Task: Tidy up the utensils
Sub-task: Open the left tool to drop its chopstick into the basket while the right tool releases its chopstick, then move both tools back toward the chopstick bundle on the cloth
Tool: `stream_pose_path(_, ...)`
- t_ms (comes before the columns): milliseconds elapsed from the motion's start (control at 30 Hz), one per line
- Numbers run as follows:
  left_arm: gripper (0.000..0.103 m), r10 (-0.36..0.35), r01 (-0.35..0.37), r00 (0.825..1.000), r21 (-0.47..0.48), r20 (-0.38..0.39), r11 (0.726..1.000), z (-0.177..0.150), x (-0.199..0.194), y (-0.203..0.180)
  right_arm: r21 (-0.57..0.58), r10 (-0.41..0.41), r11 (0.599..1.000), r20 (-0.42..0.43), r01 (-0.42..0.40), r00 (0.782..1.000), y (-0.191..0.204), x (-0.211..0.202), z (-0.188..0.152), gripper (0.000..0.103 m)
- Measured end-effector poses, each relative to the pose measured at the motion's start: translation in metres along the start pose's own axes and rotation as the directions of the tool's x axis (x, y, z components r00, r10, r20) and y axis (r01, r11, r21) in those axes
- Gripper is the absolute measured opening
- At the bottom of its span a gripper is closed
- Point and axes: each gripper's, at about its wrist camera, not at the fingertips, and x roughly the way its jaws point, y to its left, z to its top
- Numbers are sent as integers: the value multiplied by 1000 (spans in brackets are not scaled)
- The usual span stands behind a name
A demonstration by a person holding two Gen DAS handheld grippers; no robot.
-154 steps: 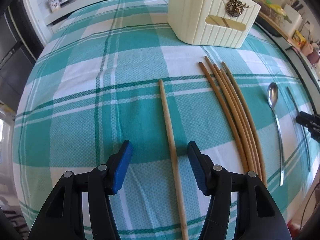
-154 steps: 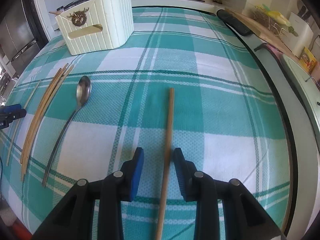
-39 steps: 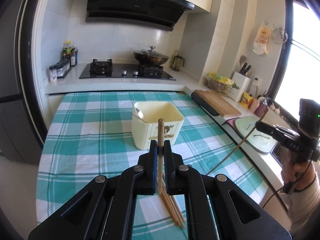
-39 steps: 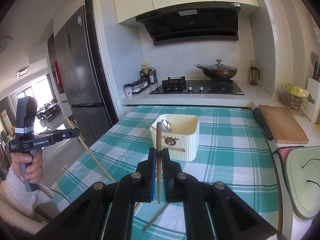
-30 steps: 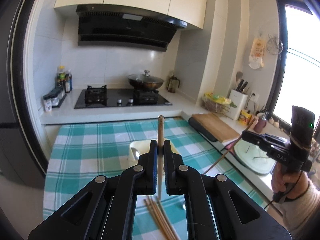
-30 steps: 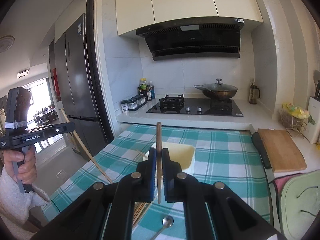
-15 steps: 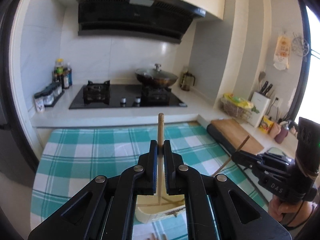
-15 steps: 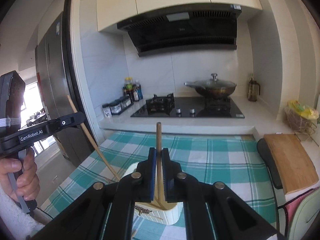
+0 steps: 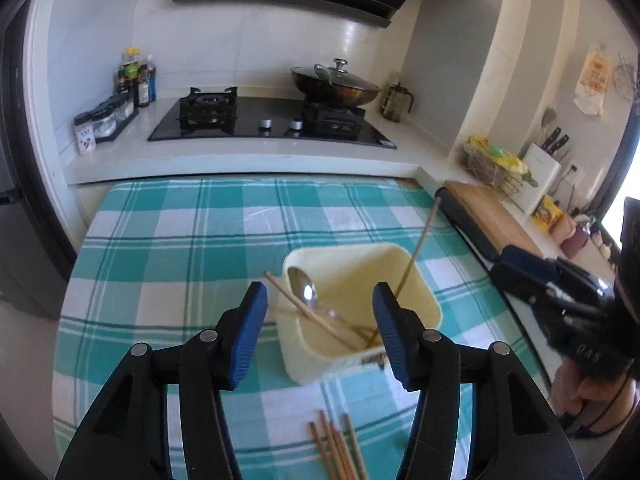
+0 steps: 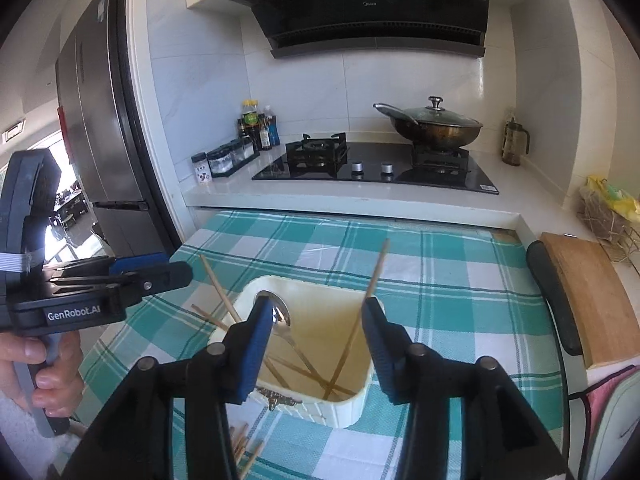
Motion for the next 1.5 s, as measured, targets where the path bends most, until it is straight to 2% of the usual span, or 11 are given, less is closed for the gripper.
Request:
stream_pose_path(33,69,4,-3,1000,22,-24,1000,-10,-11,1,0,2,1000,13,-2,1000,0,-13,-5,47)
stream_pose_path(100,79,16,-12,997,69,-71,998,-36,-29,3,-4,-2,1000,18,2,1000,-1,-37,-21,48)
stream_pose_path(200,80,53,-39,990,113,-129,993,-90,-49,5,-21,-23,1000,-3,23,1000,-2,-66,-58,54)
stream_pose_path(300,80,62,-55,987,56,-151,997,-150,-62,8,-26,-97,995,-32,96,995,1,-88,-112,54)
stream_pose_path(367,80,30,-32,984,-12,-177,999,-185,-64,8,1,-139,990,-67,139,988,3,-98,-155,54)
stream_pose_path(433,80,1,-12,982,-56,-189,998,-209,-63,6,45,-170,983,-106,176,980,5,-105,-192,54)
stream_pose_path(500,80,17,-29,980,-59,-197,998,-224,-59,1,70,-201,975,-142,213,969,8,-108,-223,54)
stream_pose_path(633,80,34,-45,977,-48,-210,998,-233,-52,-7,67,-195,974,-221,214,956,13,-108,-253,54)
stream_pose_path(867,85,91,-108,982,-95,-167,990,-227,-27,-2,63,-169,981,-194,184,966,33,-112,-256,54)
stream_pose_path(1067,85,118,-137,977,-97,-179,986,-227,8,-3,46,-144,987,-207,157,968,46,-107,-263,54)
stream_pose_path(1500,85,176,-194,961,-67,-211,979,-224,55,-9,72,-130,986,-234,151,963,44,-107,-274,54)
